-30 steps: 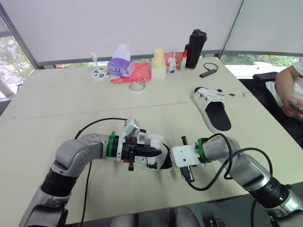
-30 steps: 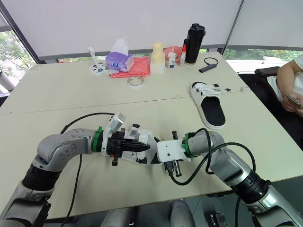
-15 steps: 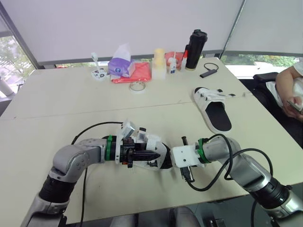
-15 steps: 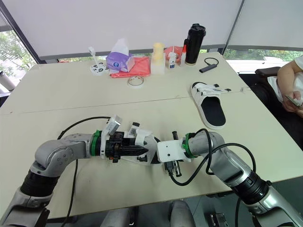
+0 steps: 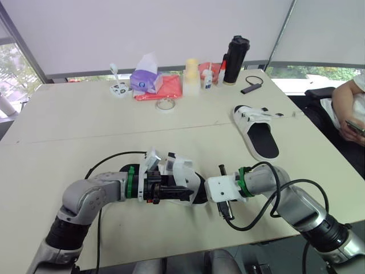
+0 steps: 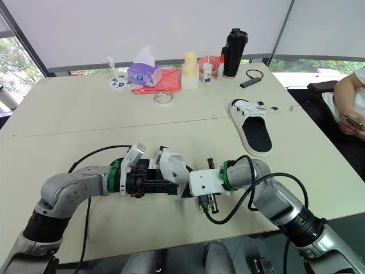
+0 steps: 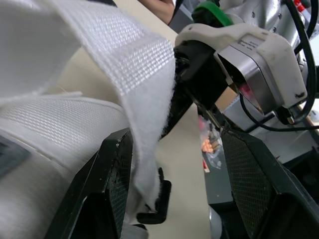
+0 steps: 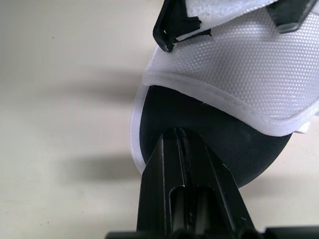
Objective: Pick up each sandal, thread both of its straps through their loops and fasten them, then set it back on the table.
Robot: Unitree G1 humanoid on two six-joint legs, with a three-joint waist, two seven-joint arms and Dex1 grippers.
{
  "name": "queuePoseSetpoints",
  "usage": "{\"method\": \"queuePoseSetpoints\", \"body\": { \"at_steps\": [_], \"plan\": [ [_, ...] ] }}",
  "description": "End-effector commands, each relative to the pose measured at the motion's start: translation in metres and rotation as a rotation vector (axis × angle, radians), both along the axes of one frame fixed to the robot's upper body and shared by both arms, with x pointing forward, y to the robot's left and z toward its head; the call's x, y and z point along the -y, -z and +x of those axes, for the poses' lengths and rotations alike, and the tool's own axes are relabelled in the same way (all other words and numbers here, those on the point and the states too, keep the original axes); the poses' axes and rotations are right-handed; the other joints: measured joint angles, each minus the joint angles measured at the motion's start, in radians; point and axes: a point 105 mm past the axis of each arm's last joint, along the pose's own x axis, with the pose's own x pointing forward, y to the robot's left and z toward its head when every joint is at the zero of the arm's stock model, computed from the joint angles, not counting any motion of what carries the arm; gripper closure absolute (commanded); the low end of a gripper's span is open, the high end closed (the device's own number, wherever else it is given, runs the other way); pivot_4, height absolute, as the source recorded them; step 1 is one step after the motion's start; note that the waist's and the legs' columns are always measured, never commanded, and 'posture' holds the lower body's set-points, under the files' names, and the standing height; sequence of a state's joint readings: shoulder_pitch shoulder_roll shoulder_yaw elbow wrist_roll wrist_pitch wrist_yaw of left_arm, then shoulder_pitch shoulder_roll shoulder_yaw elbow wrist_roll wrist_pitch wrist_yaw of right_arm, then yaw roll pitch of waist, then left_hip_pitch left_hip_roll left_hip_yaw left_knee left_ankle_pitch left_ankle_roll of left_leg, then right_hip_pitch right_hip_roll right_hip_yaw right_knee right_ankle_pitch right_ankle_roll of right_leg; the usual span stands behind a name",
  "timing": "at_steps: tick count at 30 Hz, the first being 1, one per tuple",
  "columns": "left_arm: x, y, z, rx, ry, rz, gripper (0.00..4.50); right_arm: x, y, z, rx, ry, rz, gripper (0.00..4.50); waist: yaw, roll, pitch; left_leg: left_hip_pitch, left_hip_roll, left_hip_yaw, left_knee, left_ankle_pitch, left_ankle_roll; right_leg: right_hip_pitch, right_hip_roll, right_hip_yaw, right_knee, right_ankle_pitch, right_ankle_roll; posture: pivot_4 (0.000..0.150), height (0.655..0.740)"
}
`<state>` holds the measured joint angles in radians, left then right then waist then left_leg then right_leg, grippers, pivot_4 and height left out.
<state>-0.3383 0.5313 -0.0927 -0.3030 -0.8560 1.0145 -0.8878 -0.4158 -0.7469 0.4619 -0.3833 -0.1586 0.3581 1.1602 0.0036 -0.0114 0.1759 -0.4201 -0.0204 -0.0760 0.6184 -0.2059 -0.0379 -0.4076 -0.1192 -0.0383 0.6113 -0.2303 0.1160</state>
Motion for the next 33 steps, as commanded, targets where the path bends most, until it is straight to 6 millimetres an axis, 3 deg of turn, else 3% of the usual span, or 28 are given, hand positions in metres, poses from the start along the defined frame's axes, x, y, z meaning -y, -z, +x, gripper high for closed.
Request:
{"method": "queuePoseSetpoints", "body": {
  "at_steps": [1,6,9,13,30,33],
  "plan": [
    [-0.002,-0.005,-0.003,-0.002,-0.009,-0.017,1.66,0.008,0.016,-0.001,-0.047,0.032,-0.049,4.50,0.000,0.000,0.000,0.000,0.000,0.000,0.000,0.000,0.000,0.000,0.000,0.000,0.000,0.000,0.000,0.150,0.7400],
    [-0.005,-0.005,-0.001,-0.021,-0.035,-0.023,1.66,0.007,0.016,-0.001,-0.046,0.031,-0.049,4.50,0.000,0.000,0.000,0.000,0.000,0.000,0.000,0.000,0.000,0.000,0.000,0.000,0.000,0.000,0.000,0.150,0.7400],
    [-0.006,-0.004,0.002,-0.025,-0.050,-0.019,2.56,0.007,0.016,0.000,-0.046,0.030,-0.048,4.50,0.000,0.000,0.000,0.000,0.000,0.000,0.000,0.000,0.000,0.000,0.000,0.000,0.000,0.000,0.000,0.150,0.7400],
    [-0.007,-0.005,0.004,-0.030,-0.058,-0.020,4.43,0.007,0.016,0.000,-0.047,0.031,-0.048,4.50,0.000,0.000,0.000,0.000,0.000,0.000,0.000,0.000,0.000,0.000,0.000,0.000,0.000,0.000,0.000,0.150,0.7400],
    [0.004,-0.018,0.014,0.113,0.110,0.042,4.43,0.006,0.016,0.002,-0.041,0.026,-0.055,4.50,0.000,0.000,0.000,0.000,0.000,0.000,0.000,0.000,0.000,-0.001,0.000,0.000,0.000,0.000,0.000,0.150,0.7400],
    [0.011,-0.028,0.017,0.144,0.158,0.016,4.43,0.006,0.016,0.001,-0.041,0.026,-0.055,4.50,0.000,0.000,0.000,-0.001,0.000,0.000,0.000,0.000,0.000,-0.001,0.000,0.000,0.000,0.000,0.000,0.150,0.7400]
  ]
}}
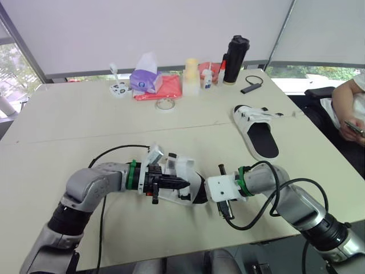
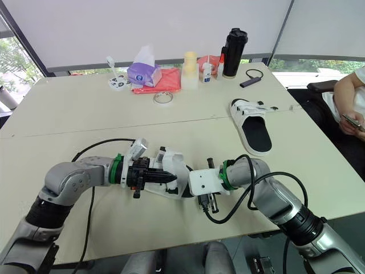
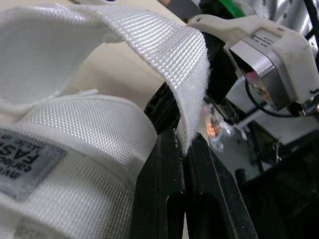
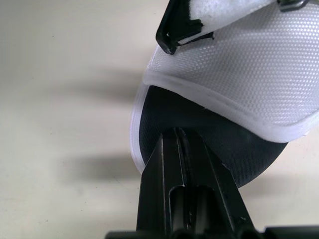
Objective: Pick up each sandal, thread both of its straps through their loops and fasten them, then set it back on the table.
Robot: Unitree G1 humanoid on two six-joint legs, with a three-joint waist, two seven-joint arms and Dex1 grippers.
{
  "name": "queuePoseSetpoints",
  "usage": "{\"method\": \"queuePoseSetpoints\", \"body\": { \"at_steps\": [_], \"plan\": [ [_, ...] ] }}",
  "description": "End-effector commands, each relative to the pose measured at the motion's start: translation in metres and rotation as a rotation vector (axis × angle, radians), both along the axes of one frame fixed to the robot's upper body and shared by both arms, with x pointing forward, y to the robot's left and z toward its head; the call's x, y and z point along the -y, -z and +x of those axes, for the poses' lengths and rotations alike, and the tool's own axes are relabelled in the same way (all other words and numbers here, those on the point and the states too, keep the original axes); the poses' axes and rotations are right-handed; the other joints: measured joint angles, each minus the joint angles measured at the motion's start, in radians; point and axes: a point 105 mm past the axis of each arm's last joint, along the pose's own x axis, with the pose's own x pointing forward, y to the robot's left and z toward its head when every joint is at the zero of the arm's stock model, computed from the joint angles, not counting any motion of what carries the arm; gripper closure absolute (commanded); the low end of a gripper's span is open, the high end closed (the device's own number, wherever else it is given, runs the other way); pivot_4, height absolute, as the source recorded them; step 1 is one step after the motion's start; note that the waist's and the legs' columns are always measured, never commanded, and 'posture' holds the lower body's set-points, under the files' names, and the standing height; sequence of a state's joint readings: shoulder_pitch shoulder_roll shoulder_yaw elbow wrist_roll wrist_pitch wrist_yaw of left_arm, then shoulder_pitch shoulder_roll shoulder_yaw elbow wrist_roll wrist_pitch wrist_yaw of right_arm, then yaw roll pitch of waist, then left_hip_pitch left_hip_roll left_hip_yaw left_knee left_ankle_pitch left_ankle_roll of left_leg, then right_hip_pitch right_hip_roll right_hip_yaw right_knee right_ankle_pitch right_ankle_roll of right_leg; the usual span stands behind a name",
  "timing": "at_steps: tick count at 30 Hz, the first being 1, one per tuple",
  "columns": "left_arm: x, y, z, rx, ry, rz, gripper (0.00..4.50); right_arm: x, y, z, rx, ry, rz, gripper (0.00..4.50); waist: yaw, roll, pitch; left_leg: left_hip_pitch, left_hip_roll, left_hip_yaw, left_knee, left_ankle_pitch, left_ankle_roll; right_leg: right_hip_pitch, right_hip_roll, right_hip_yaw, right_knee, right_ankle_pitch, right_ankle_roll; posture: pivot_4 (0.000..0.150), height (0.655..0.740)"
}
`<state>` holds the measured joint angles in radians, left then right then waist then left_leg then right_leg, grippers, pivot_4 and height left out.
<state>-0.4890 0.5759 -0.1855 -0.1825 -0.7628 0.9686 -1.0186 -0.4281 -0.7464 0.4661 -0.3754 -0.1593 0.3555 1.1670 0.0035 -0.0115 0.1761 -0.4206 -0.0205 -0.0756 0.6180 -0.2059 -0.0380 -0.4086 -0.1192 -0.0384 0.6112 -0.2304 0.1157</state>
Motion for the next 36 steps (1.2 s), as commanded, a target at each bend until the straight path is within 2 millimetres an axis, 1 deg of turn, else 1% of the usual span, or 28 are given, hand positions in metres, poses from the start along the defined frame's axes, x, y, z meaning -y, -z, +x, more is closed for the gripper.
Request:
{"method": "queuePoseSetpoints", "body": {
  "at_steps": [1,6,10,15,19,21,26,28,29,32,36],
  "plan": [
    [0.010,-0.024,0.002,0.087,0.076,-0.064,4.43,0.007,0.017,0.000,-0.042,0.033,-0.049,4.50,0.001,0.000,0.000,0.000,0.000,0.000,0.000,0.000,0.000,0.000,0.000,0.000,0.000,0.000,0.000,0.150,0.7400],
    [0.009,-0.025,0.002,0.093,0.106,-0.055,4.43,0.007,0.018,-0.001,-0.042,0.037,-0.050,4.50,0.001,0.000,0.000,-0.001,0.000,0.000,0.000,0.000,0.000,-0.001,0.000,0.000,0.000,0.000,0.000,0.150,0.7400],
    [0.006,-0.026,0.007,0.089,0.084,-0.051,4.43,0.008,0.018,-0.001,-0.041,0.040,-0.051,4.50,0.002,0.000,0.000,-0.001,0.000,0.000,0.000,0.000,0.000,-0.001,0.000,0.000,0.000,0.000,0.000,0.150,0.7400],
    [-0.007,-0.017,0.017,0.089,-0.006,-0.023,4.43,0.008,0.018,-0.001,-0.039,0.041,-0.050,4.50,0.002,0.000,0.000,-0.001,0.000,0.000,0.000,0.000,0.000,-0.001,0.000,0.000,0.000,0.000,0.000,0.150,0.7400],
    [-0.017,-0.014,0.024,0.074,-0.088,-0.048,4.43,0.008,0.018,-0.001,-0.039,0.040,-0.050,4.50,0.002,0.000,0.000,-0.001,0.000,0.000,0.000,0.000,0.000,-0.001,0.000,0.000,0.000,0.000,0.000,0.150,0.7400],
    [-0.025,-0.021,0.036,0.008,-0.196,-0.142,4.43,0.008,0.018,-0.001,-0.039,0.036,-0.053,4.50,0.004,0.000,0.000,-0.001,0.000,-0.001,0.000,0.000,0.000,-0.001,0.000,0.000,0.000,0.000,0.000,0.150,0.7400],
    [-0.030,-0.029,0.048,-0.160,-0.318,-0.323,4.43,0.008,0.018,0.000,-0.037,0.028,-0.056,4.50,0.007,-0.001,0.001,-0.001,0.000,-0.001,0.000,0.000,0.000,0.000,0.000,0.000,0.000,0.000,0.001,0.150,0.7400],
    [-0.031,-0.032,0.048,-0.205,-0.323,-0.372,4.43,0.008,0.017,0.000,-0.036,0.027,-0.056,4.50,0.007,-0.001,0.001,-0.001,0.000,-0.001,0.000,0.000,0.000,0.000,0.000,-0.001,0.000,0.000,0.001,0.150,0.7400],
    [-0.031,-0.032,0.047,-0.204,-0.316,-0.367,4.43,0.008,0.017,0.000,-0.036,0.026,-0.056,4.50,0.007,-0.001,0.001,-0.001,0.000,-0.001,0.000,0.000,0.000,0.000,0.000,-0.001,0.000,0.000,0.001,0.150,0.7400],
    [-0.026,-0.029,0.039,-0.186,-0.278,-0.323,4.43,0.008,0.018,0.001,-0.035,0.025,-0.058,4.50,0.007,-0.001,0.001,-0.001,-0.001,-0.001,0.000,0.000,0.000,0.001,0.000,-0.001,0.000,0.000,0.001,0.150,0.7400],
    [-0.020,-0.036,0.024,-0.170,-0.186,-0.320,4.43,0.009,0.017,0.001,-0.036,0.027,-0.058,4.50,0.007,-0.001,0.001,-0.001,-0.001,-0.001,0.000,0.000,0.000,0.001,0.000,-0.001,0.000,0.002,-0.002,0.150,0.7400]
  ]
}}
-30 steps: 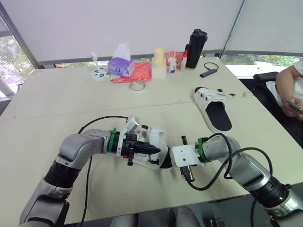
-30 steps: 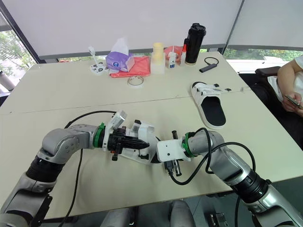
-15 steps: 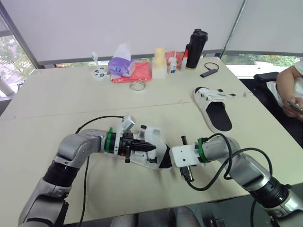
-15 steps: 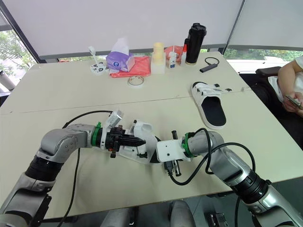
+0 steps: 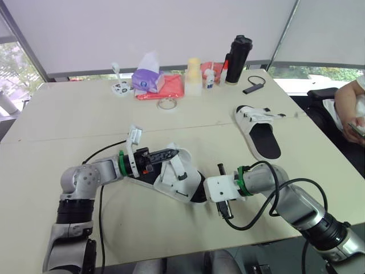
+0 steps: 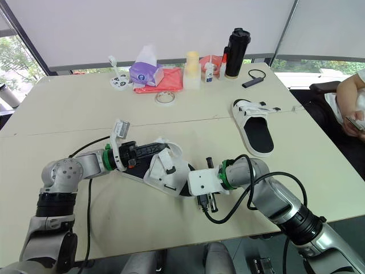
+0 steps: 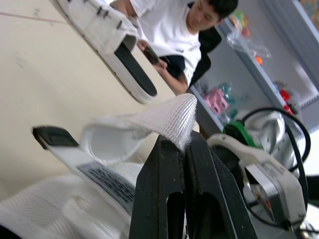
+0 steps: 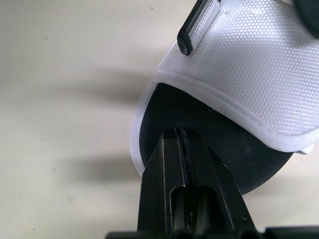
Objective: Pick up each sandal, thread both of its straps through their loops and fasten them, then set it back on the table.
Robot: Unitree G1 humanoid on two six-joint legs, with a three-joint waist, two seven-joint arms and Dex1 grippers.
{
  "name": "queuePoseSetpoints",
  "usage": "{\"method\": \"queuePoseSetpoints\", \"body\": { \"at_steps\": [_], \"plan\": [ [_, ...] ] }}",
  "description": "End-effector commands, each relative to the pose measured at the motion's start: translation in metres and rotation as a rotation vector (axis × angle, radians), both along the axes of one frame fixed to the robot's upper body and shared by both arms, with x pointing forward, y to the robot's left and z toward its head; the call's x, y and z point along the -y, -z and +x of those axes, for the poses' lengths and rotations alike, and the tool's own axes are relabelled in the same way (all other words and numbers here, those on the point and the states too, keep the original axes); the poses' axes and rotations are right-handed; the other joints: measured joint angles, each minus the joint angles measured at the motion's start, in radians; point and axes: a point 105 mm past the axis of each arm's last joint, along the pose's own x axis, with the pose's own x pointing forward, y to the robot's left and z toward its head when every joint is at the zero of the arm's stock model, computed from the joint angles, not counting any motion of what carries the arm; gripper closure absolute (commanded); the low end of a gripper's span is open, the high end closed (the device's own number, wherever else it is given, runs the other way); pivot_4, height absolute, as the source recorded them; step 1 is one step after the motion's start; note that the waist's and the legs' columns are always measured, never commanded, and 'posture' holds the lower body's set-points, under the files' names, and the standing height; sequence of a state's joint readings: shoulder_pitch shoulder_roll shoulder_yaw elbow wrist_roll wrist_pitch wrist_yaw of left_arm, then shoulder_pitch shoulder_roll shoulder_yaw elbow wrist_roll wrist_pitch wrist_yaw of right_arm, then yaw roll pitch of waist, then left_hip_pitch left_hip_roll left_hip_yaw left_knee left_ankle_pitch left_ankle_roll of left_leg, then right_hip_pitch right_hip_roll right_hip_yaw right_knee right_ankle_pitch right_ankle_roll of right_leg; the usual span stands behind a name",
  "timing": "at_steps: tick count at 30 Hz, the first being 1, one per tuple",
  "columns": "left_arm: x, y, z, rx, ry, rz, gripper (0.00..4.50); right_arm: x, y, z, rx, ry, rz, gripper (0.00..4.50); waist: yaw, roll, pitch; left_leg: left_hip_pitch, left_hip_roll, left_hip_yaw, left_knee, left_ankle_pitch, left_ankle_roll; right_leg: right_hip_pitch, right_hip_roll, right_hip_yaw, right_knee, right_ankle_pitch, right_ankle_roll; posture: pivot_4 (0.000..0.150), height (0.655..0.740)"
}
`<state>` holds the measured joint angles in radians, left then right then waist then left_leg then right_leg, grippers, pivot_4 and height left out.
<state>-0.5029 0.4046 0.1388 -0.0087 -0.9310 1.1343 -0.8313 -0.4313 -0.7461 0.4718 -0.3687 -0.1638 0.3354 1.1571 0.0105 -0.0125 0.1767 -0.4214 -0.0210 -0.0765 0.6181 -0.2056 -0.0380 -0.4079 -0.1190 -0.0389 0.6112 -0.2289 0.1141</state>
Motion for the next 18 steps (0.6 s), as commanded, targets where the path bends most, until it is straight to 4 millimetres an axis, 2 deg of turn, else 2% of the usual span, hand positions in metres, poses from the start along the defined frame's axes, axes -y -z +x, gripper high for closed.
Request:
{"method": "queuePoseSetpoints", "body": {
  "at_steps": [1,6,11,15,18],
  "plan": [
    [0.006,-0.018,-0.018,0.061,0.112,-0.028,4.43,0.010,0.018,0.000,-0.052,0.039,-0.058,4.50,0.000,0.000,0.000,0.000,0.000,0.000,0.000,0.000,0.000,0.000,0.000,0.000,0.000,0.000,0.000,0.150,0.7400],
    [0.010,-0.017,-0.029,0.083,0.210,0.029,4.43,0.010,0.018,0.000,-0.052,0.041,-0.058,4.50,0.000,0.000,0.000,0.000,0.000,0.000,0.000,0.000,0.000,0.000,0.000,0.000,0.000,-0.001,0.001,0.150,0.7400],
    [0.014,-0.010,-0.030,0.170,0.254,0.141,4.43,0.009,0.017,0.000,-0.050,0.044,-0.053,4.50,0.000,0.000,0.000,0.000,0.000,0.000,0.000,0.000,0.000,0.000,0.000,0.000,0.000,-0.001,0.000,0.150,0.7400],
    [0.022,-0.005,-0.020,0.229,0.210,0.201,4.43,0.009,0.018,-0.001,-0.052,0.048,-0.053,4.50,0.001,0.000,0.000,0.000,0.000,0.000,0.000,0.000,0.000,0.000,0.000,0.000,0.000,0.000,0.000,0.150,0.7400],
    [0.026,-0.016,-0.013,0.229,0.169,0.140,4.43,0.009,0.018,-0.002,-0.054,0.049,-0.051,4.50,0.001,0.000,0.000,0.000,0.000,0.000,0.000,0.000,0.000,0.000,0.000,0.000,0.000,-0.002,0.002,0.150,0.7400]
  ]
}}
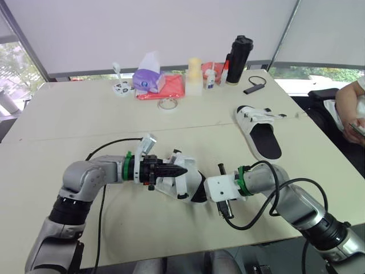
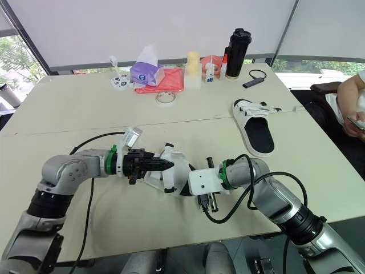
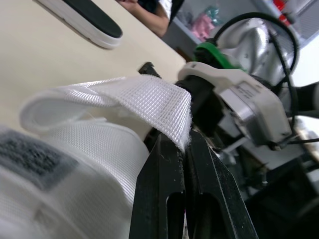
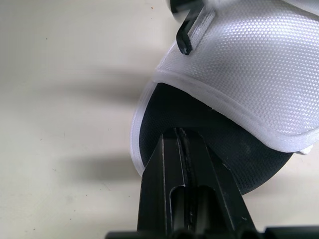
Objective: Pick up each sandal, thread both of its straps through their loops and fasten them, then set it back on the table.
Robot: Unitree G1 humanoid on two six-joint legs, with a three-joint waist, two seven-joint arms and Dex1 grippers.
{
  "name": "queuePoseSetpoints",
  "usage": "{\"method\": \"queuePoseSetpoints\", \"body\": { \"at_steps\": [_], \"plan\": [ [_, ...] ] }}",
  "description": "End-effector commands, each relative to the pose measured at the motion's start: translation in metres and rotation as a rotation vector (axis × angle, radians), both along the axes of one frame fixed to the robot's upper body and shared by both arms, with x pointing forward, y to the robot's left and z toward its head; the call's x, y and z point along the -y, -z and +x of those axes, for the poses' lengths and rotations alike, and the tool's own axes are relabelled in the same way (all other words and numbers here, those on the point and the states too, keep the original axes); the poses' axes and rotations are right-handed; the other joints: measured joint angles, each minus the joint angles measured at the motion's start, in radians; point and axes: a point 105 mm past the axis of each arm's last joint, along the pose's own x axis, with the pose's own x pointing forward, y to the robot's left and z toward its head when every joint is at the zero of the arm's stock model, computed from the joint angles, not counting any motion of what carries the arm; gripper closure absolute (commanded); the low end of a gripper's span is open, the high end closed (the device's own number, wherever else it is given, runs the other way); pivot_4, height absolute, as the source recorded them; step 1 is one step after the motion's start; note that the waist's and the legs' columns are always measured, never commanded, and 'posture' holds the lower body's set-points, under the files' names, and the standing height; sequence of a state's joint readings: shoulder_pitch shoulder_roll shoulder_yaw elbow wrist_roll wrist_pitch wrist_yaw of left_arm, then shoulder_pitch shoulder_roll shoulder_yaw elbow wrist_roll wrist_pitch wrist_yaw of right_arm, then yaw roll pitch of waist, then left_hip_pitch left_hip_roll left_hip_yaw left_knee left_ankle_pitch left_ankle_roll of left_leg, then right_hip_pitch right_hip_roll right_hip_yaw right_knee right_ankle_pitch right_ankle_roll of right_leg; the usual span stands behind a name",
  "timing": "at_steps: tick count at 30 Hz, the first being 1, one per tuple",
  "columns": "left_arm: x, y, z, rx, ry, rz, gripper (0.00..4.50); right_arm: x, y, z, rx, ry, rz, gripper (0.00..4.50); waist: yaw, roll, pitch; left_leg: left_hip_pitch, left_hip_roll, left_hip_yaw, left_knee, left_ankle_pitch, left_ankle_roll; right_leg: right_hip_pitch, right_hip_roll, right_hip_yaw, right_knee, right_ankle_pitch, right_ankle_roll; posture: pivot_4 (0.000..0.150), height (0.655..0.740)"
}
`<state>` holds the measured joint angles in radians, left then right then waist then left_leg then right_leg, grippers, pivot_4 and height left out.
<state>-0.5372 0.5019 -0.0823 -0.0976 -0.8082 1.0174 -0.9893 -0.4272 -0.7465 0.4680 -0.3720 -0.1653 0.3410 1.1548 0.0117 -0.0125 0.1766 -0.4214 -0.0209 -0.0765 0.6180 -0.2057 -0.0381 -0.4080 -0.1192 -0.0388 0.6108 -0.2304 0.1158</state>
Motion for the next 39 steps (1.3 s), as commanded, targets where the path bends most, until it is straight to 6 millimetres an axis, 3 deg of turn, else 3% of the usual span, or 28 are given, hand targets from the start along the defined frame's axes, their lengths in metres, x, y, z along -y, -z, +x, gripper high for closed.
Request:
{"method": "queuePoseSetpoints", "body": {
  "at_steps": [1,9,14,24,39],
  "plan": [
    [0.003,-0.023,0.007,0.046,-0.029,-0.067,4.43,0.008,0.018,-0.002,-0.055,0.042,-0.051,4.50,0.000,0.000,0.000,0.000,0.000,0.000,0.000,0.000,0.000,0.000,0.000,0.000,0.000,0.000,0.000,0.150,0.7400],
    [0.008,-0.029,-0.002,0.022,0.028,-0.026,4.43,0.007,0.018,-0.003,-0.056,0.042,-0.050,4.50,-0.001,0.000,0.000,0.000,0.000,0.000,-0.001,0.000,0.000,0.000,0.000,0.000,0.000,0.000,0.000,0.150,0.7400],
    [0.011,-0.020,-0.006,0.027,0.081,0.047,4.43,0.007,0.018,-0.002,-0.055,0.040,-0.049,4.50,-0.001,0.000,0.000,0.000,0.000,0.000,-0.001,0.000,0.000,0.000,0.000,0.000,0.000,0.000,0.001,0.150,0.7400],
    [0.021,-0.027,0.002,0.114,0.080,-0.004,4.43,0.007,0.019,-0.004,-0.058,0.044,-0.048,4.50,-0.001,0.000,0.000,0.000,0.000,0.000,-0.001,0.000,0.000,0.000,0.000,0.000,0.000,0.000,0.000,0.150,0.7400],
    [0.010,-0.010,0.013,0.119,0.085,0.067,4.43,0.007,0.020,-0.006,-0.061,0.042,-0.050,4.50,-0.001,0.000,0.000,0.000,0.000,0.000,-0.001,0.000,0.000,0.000,0.000,0.000,0.000,0.000,0.000,0.150,0.7400]
  ]
}}
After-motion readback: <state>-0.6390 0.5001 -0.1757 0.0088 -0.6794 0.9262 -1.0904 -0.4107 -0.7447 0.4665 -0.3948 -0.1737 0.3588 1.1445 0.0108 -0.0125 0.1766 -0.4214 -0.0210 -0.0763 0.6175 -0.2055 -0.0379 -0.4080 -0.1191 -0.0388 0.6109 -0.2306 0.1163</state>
